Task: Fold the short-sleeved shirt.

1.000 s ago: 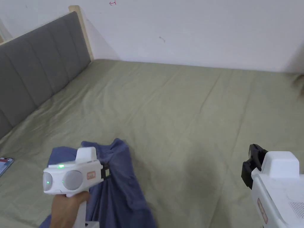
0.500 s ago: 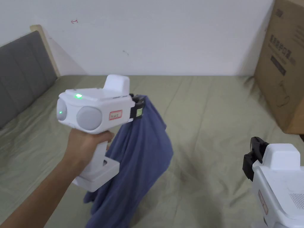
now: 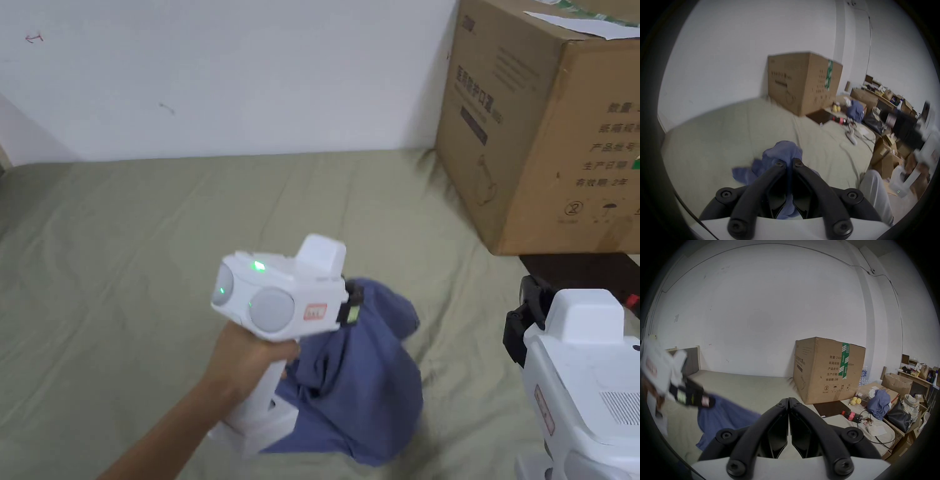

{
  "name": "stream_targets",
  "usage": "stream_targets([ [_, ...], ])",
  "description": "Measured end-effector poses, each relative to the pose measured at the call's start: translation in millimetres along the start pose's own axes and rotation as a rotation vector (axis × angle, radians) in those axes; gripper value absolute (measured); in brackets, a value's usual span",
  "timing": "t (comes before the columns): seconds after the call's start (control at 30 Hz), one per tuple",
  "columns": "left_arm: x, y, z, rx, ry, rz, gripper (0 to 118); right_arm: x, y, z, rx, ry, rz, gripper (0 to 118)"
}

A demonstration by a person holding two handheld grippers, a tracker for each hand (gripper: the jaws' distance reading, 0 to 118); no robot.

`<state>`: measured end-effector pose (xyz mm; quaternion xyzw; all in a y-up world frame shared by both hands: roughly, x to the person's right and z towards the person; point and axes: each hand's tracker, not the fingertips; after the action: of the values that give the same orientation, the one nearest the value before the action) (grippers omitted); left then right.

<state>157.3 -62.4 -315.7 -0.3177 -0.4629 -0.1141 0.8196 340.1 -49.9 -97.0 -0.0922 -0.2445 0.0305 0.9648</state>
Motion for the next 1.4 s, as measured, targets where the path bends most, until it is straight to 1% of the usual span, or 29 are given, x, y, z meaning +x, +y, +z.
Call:
stream_targets([
  [0.1, 2, -42, -43, -0.147, -0.011, 0.035, 1, 1, -5, -1, -0.016, -0.006, -0.002, 0],
  [0.2, 1, -81, -82, -0.278, 0.029, 0.043, 1, -2, -10, -3, -0.031, 0.001, -0.003, 0],
  [0.33, -2, -115, -115, -0.384, 0.070, 0.095, 1, -9, -15, -7, -0.053, 0.013, -0.009, 0],
  [0.43, 1, -124, -120, -0.392, 0.088, 0.089, 2, -13, -17, -9, -0.063, 0.021, -0.009, 0],
  [0.47, 1, -122, -115, -0.363, 0.095, 0.092, 2, -14, -17, -9, -0.066, 0.024, -0.008, 0],
  [0.5, 2, -120, -108, -0.321, 0.097, 0.107, 6, -14, -17, -9, -0.067, 0.026, -0.006, 0],
  [0.53, 1, -115, -101, -0.290, 0.094, 0.130, 16, -15, -16, -9, -0.067, 0.028, -0.003, 0],
  [0.57, 0, -110, -93, -0.277, 0.093, 0.153, 33, -16, -15, -9, -0.064, 0.028, 0.000, 0],
  [0.6, -2, -104, -85, -0.247, 0.090, 0.174, 56, -16, -14, -8, -0.061, 0.028, 0.000, 0],
  [0.67, -2, -90, -58, -0.147, 0.105, 0.212, 108, -16, -10, -7, -0.053, 0.031, -0.003, 0],
  [0.7, -3, -83, -44, -0.084, 0.128, 0.220, 117, -17, -8, -6, -0.049, 0.032, -0.005, 0],
  [0.77, -2, -66, -9, 0.066, 0.169, 0.216, 118, -18, -2, -4, -0.033, 0.033, -0.007, 0],
  [0.97, -14, -33, 78, 0.395, 0.333, 0.202, 118, -20, 17, 2, 0.021, 0.042, -0.023, 0],
  [1.13, -30, -33, 119, 0.554, 0.497, 0.158, 117, -24, 29, 5, 0.059, 0.050, -0.023, 0],
  [1.23, -38, -41, 132, 0.602, 0.584, 0.121, 113, -26, 35, 6, 0.076, 0.052, -0.024, 0],
  [1.3, -43, -47, 136, 0.616, 0.631, 0.108, 104, -26, 37, 6, 0.085, 0.056, -0.026, 0],
  [1.33, -45, -51, 137, 0.620, 0.653, 0.095, 97, -27, 38, 7, 0.089, 0.056, -0.026, 0],
  [1.4, -48, -55, 139, 0.607, 0.684, 0.080, 66, -28, 39, 7, 0.096, 0.059, -0.022, 0],
])
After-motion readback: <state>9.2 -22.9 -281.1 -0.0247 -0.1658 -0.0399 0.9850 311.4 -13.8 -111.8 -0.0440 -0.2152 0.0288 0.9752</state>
